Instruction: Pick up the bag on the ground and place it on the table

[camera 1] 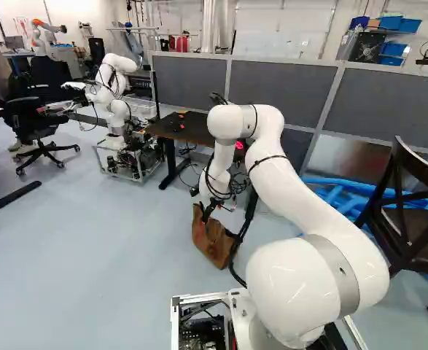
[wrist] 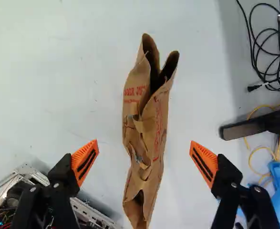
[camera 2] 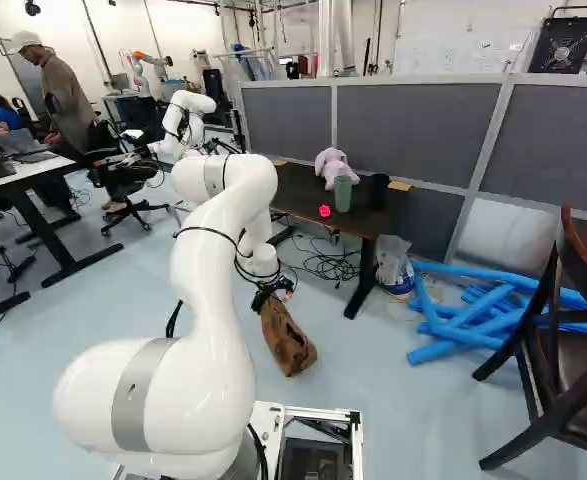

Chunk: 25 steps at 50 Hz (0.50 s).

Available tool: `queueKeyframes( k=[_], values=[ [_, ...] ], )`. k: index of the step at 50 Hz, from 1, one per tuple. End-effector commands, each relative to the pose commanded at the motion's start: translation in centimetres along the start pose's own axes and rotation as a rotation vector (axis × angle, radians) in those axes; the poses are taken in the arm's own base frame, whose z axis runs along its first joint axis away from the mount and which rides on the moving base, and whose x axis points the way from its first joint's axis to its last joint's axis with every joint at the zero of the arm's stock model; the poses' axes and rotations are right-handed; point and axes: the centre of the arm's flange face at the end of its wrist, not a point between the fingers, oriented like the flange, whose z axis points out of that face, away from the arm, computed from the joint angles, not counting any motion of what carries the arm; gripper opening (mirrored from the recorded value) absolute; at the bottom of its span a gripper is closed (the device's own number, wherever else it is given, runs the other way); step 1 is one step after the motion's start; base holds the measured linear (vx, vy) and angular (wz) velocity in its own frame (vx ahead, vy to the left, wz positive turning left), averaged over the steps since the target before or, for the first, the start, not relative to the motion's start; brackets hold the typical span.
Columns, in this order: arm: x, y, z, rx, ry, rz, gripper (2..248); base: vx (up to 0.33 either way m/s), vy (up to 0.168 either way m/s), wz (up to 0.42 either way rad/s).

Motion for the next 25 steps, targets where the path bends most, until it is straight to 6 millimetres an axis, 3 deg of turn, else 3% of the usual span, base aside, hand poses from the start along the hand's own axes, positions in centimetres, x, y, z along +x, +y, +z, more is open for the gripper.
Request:
queueKeyframes(
  k=[25],
  values=[
    [-0.5,-0.2,3.8,0.011,-0.017,-0.009,247,0.000,0.000,0.000]
  ],
)
